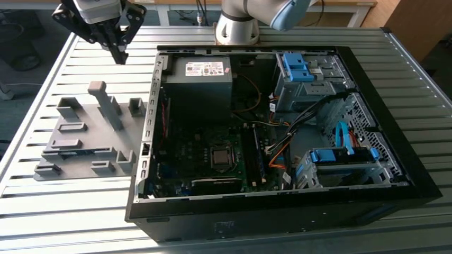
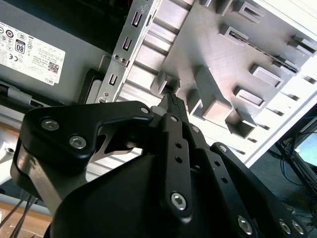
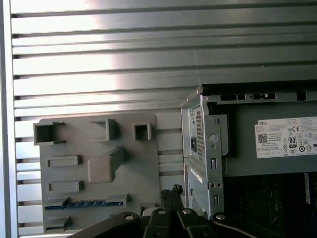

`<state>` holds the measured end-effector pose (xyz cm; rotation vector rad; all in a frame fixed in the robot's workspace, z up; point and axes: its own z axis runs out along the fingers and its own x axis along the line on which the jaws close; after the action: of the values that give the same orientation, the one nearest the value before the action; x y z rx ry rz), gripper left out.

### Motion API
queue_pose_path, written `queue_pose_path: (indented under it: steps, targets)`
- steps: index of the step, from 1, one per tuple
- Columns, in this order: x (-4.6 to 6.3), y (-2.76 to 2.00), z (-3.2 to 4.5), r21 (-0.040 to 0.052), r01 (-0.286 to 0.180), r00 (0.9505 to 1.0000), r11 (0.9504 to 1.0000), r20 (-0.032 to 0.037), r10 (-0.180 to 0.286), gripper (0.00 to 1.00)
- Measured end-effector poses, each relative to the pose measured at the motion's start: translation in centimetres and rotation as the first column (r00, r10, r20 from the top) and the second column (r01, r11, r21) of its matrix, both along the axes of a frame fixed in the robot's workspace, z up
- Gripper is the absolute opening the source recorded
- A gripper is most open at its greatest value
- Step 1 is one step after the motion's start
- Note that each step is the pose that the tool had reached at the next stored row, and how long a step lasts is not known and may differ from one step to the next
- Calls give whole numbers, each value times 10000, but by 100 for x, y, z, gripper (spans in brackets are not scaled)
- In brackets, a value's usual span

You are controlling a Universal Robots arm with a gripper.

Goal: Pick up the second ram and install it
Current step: 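Reach for the second ram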

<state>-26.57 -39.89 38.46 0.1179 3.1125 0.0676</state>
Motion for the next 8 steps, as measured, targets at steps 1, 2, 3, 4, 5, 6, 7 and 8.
queue_pose_path:
  steps: [1,2,3,4,5,6,7,8]
  targets:
    - [-2,0,-1,0,0,10000,10000,1,0,11]
    - [-5,0,0,0,0,10000,10000,0,0,11]
    - [-6,0,0,0,0,10000,10000,-1,0,11]
    - [-8,0,-1,0,0,10000,10000,0,0,11]
    - [-10,0,-1,0,0,10000,10000,0,0,11]
    - [-12,0,-1,0,0,10000,10000,0,0,11]
    - [-14,0,-1,0,0,10000,10000,0,0,11]
    - [-15,0,-1,0,0,10000,10000,0,0,11]
